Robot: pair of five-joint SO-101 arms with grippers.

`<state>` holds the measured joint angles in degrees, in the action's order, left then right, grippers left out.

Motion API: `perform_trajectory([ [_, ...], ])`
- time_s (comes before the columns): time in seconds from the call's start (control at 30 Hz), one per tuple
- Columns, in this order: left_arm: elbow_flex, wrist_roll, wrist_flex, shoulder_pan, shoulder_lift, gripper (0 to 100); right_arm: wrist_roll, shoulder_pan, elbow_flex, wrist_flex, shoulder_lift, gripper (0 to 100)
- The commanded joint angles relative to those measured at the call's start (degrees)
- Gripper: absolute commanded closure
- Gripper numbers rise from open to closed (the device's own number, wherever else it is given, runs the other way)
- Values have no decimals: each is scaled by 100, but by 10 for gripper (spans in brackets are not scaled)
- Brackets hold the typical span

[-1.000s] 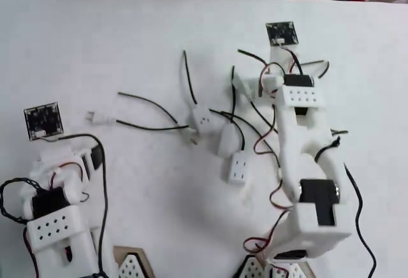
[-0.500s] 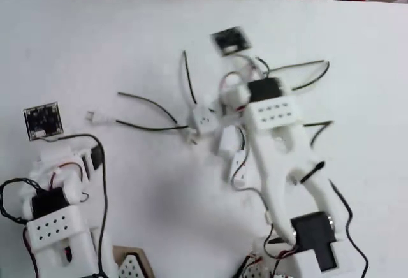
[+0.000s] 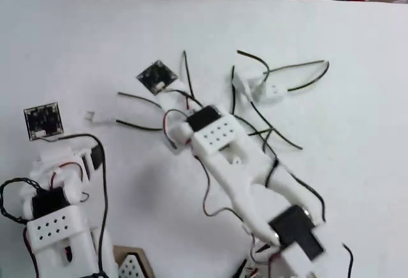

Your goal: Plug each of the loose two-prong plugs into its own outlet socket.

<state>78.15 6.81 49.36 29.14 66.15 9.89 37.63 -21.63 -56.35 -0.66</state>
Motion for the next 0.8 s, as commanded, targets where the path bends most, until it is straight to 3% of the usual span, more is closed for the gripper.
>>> perform_trajectory([
  [0.0,-35,-18,-114,48,145,695,18,31,536,22,479,867],
  [0.2,-35,-18,-114,48,145,695,18,-180,1495,-576,1402,800],
  [0.47,-35,-18,-114,48,145,695,18,-488,2321,-1226,2246,800],
  [0.77,-35,-18,-114,48,145,695,9,-470,2453,-1218,2527,801],
])
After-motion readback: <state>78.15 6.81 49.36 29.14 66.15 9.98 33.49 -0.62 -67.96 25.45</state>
